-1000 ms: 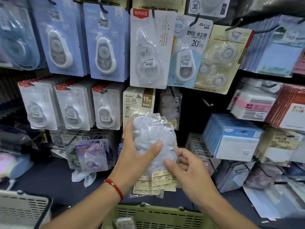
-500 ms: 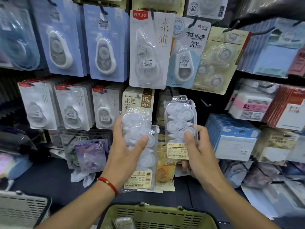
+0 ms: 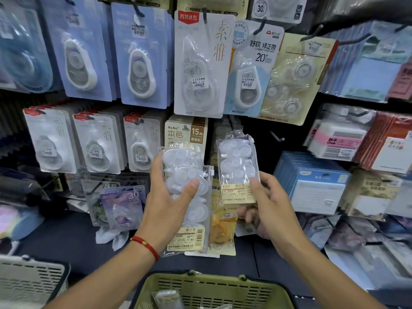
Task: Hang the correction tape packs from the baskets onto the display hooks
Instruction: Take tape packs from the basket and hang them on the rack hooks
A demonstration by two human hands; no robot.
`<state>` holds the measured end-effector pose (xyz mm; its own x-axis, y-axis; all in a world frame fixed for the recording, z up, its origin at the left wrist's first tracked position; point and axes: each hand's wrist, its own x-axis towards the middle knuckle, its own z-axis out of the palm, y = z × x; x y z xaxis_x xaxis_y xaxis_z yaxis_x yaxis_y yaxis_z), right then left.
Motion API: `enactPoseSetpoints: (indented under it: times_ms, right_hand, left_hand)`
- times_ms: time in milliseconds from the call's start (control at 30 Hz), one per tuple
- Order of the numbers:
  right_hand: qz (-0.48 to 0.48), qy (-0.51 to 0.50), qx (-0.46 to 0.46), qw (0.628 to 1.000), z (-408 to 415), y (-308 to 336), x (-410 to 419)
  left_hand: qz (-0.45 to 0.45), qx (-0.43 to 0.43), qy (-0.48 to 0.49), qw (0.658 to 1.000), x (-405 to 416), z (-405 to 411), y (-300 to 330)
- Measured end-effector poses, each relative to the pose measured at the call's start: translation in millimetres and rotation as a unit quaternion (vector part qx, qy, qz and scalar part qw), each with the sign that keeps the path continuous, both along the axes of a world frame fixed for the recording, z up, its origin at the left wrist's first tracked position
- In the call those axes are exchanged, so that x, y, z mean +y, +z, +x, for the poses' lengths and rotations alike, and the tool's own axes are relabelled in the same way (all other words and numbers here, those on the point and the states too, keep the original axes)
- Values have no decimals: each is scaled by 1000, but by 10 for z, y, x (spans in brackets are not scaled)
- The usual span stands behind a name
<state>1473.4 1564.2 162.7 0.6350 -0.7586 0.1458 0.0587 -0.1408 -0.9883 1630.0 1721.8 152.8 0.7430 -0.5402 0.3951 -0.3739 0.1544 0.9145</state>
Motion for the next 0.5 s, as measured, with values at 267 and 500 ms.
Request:
enactPoseSetpoints:
  times_ms: [267, 500]
  right_hand:
    - [-82, 55, 171, 980, -3, -181, 71]
    - [-139, 83, 136, 977, 63, -143, 444]
  left_hand:
    - [9, -14, 1, 1000, -21, -21, -45]
    - [5, 21, -15, 1000, -47, -98, -67]
